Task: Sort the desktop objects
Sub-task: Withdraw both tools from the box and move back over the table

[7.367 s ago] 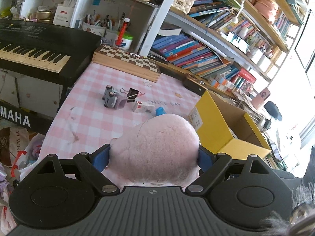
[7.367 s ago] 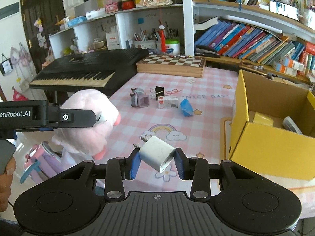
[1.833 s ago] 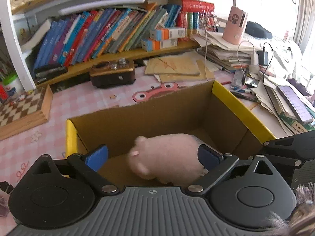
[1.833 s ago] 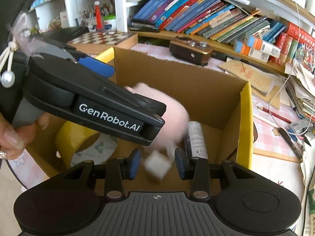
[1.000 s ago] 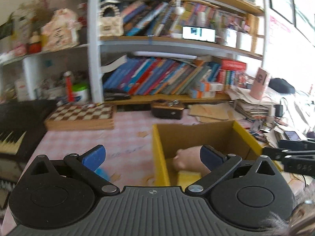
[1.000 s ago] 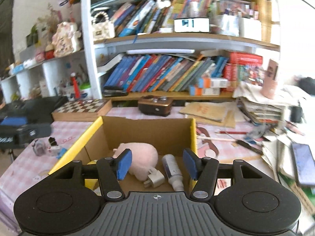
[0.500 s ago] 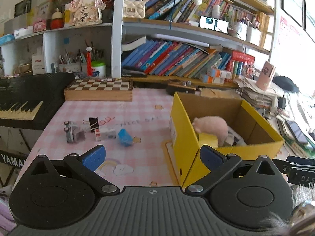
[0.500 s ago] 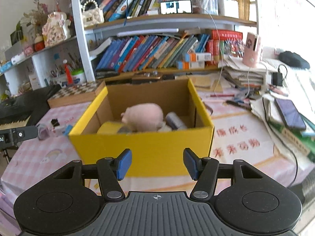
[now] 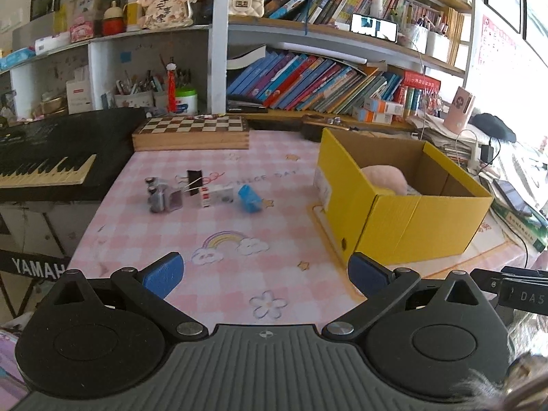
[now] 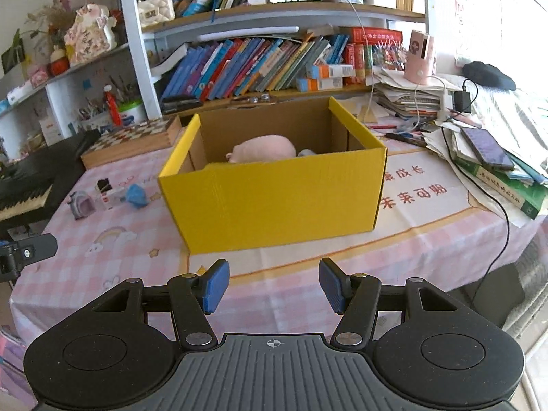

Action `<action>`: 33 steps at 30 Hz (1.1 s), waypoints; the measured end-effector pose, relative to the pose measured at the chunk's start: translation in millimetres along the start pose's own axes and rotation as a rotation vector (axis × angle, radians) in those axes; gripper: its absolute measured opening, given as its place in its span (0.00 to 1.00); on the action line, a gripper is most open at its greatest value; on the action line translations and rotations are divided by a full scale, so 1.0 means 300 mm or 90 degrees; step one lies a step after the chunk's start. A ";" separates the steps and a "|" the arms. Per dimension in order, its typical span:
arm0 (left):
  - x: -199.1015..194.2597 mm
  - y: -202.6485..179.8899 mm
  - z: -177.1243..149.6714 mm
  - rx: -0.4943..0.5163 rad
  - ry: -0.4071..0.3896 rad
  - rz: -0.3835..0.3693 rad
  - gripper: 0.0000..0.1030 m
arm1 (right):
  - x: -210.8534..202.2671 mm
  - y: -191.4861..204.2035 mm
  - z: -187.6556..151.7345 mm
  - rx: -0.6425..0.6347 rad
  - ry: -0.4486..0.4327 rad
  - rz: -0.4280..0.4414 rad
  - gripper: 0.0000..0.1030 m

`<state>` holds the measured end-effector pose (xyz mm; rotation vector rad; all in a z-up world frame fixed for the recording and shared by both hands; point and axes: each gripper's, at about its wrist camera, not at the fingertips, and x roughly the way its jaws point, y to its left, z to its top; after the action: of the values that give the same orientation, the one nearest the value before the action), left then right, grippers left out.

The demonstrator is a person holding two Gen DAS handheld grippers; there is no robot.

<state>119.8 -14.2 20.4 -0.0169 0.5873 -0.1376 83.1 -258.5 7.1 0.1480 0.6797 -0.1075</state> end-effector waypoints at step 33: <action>-0.116 0.263 -0.125 0.032 0.059 -0.041 1.00 | -0.084 0.351 -0.179 -0.053 0.059 0.055 0.63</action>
<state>80.2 69.5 4.0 0.0188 0.6755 -0.2169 46.0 -144.3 -7.4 0.1023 0.7678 0.0115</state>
